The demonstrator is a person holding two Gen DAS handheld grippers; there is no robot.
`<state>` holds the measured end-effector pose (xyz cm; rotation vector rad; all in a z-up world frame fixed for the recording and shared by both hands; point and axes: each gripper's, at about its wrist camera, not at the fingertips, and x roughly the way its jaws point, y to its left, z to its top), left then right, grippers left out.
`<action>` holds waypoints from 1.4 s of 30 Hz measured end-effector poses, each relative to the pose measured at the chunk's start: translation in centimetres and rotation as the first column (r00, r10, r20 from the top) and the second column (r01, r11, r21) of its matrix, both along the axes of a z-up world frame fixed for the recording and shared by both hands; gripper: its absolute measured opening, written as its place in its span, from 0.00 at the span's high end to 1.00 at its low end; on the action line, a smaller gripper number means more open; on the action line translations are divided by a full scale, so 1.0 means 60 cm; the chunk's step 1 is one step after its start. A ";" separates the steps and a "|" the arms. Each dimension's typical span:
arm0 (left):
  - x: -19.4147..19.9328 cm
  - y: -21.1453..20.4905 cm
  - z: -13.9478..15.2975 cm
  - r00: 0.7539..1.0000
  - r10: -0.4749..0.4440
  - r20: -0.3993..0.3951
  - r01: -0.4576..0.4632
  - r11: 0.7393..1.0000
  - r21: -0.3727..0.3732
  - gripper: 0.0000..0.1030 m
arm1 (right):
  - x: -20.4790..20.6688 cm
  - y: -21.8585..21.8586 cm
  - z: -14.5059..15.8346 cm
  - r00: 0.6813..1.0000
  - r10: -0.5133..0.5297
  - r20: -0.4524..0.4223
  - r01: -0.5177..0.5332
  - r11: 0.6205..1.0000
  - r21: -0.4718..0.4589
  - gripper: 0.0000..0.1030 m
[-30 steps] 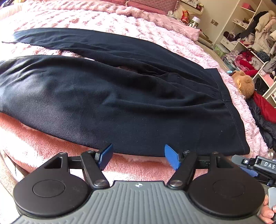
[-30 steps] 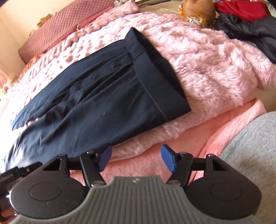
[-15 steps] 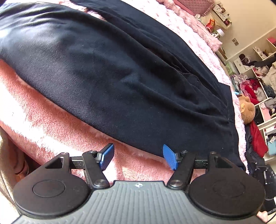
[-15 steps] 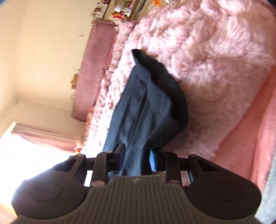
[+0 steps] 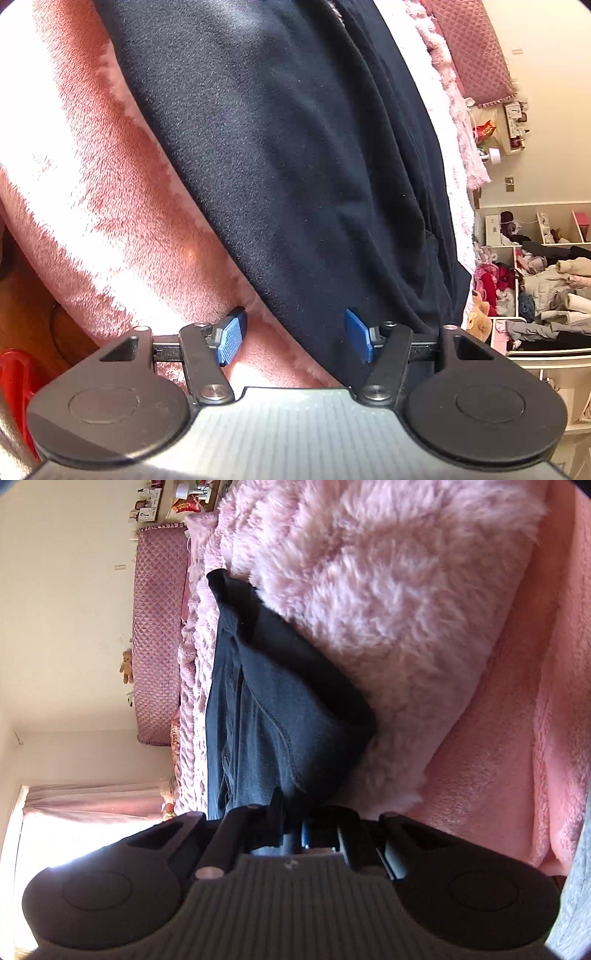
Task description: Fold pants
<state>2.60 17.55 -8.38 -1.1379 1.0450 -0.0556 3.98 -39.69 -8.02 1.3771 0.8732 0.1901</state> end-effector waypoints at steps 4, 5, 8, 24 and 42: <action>0.000 0.005 0.012 0.997 0.005 0.071 -0.005 1.000 -0.010 0.40 | 0.009 0.013 0.003 0.999 0.045 0.008 -0.044 0.999 -0.019 0.96; 0.002 0.006 0.012 0.997 0.006 0.072 -0.005 1.000 -0.009 0.40 | 0.010 0.014 0.001 0.999 0.046 0.008 -0.046 0.999 -0.017 0.96; -0.001 0.012 0.005 0.996 0.060 0.069 -0.057 0.997 -0.046 0.49 | 0.005 0.007 -0.014 0.999 0.043 0.011 -0.043 0.999 -0.011 0.96; 0.045 0.004 -0.036 0.983 0.181 0.028 -0.173 0.967 -0.188 0.87 | 0.036 0.016 -0.023 0.997 0.079 0.026 -0.078 0.996 -0.040 0.93; 0.084 -0.039 0.162 0.932 0.009 0.362 -0.099 0.968 0.232 0.98 | 0.084 0.019 0.081 0.942 0.049 0.332 -0.019 0.995 -0.094 0.98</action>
